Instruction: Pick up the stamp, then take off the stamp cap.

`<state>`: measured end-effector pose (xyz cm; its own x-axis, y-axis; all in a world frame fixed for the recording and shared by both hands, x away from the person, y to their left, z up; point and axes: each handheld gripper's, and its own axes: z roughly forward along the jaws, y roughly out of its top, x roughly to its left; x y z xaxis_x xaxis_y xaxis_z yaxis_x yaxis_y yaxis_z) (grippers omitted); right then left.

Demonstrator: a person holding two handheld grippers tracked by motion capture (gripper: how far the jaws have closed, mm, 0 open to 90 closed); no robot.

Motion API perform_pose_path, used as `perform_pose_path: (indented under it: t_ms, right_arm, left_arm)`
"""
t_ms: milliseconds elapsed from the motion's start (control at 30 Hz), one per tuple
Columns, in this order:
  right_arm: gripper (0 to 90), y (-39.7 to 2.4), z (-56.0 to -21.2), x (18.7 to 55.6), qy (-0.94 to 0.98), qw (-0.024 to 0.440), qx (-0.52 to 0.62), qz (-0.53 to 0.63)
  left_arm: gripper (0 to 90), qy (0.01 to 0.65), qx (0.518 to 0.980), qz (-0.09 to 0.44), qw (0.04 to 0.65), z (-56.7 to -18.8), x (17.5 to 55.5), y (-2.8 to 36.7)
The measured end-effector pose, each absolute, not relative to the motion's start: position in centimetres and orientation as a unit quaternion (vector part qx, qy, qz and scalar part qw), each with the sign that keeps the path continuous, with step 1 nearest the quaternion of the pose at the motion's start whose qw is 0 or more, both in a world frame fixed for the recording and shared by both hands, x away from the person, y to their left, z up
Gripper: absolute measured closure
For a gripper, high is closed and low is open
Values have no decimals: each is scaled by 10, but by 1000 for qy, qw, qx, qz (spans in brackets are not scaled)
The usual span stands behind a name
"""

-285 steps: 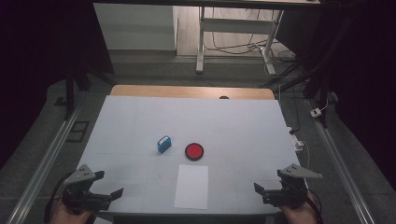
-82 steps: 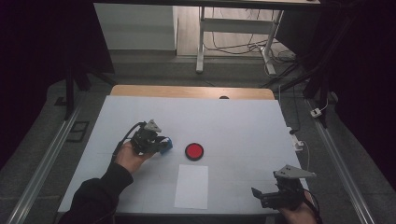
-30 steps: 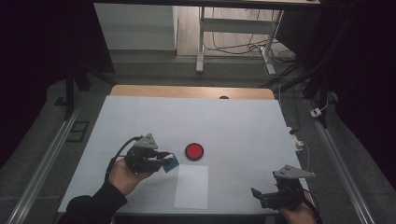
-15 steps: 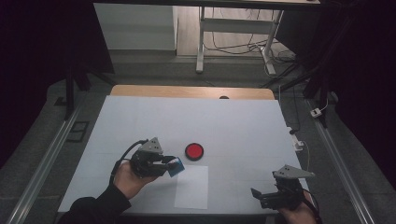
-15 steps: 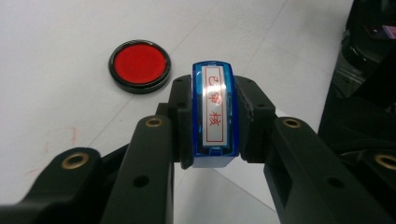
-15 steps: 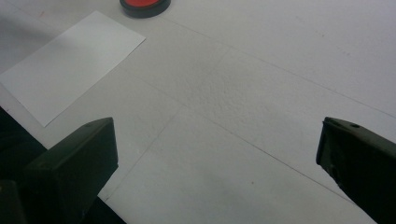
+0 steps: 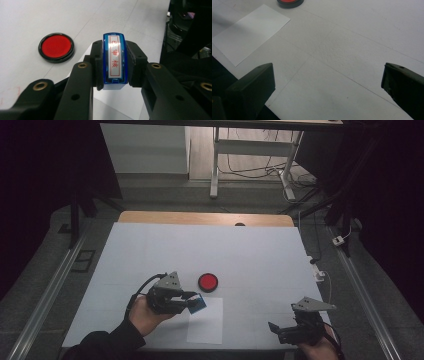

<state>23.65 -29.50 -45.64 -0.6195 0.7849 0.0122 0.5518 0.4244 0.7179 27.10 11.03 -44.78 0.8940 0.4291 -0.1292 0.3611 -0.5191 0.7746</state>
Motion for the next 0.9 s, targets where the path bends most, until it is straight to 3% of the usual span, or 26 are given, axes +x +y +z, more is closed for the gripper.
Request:
perform_pose_path:
  t_ms: [900]
  right_arm:
    - [0, -293, -450, 234, 828, 172, 384, 369]
  left_arm:
    - [703, 211, 872, 44, 439, -448, 268, 107]
